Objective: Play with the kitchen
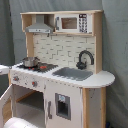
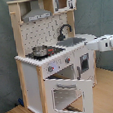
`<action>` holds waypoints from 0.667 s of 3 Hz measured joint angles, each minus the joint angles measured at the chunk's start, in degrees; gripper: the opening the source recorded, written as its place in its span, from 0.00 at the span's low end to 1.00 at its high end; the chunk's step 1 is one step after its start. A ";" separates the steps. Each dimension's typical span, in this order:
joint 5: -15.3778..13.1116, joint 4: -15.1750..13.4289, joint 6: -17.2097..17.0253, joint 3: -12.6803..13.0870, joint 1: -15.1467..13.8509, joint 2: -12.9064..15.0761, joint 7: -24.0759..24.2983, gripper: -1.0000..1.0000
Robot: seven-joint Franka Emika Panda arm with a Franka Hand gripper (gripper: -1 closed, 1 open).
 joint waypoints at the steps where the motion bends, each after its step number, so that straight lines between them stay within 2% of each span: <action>1: 0.00 1.98 -3.74 -3.33 0.00 -0.02 -4.36 1.00; 2: -0.25 3.03 -6.77 -6.69 -0.06 -0.02 -8.50 1.00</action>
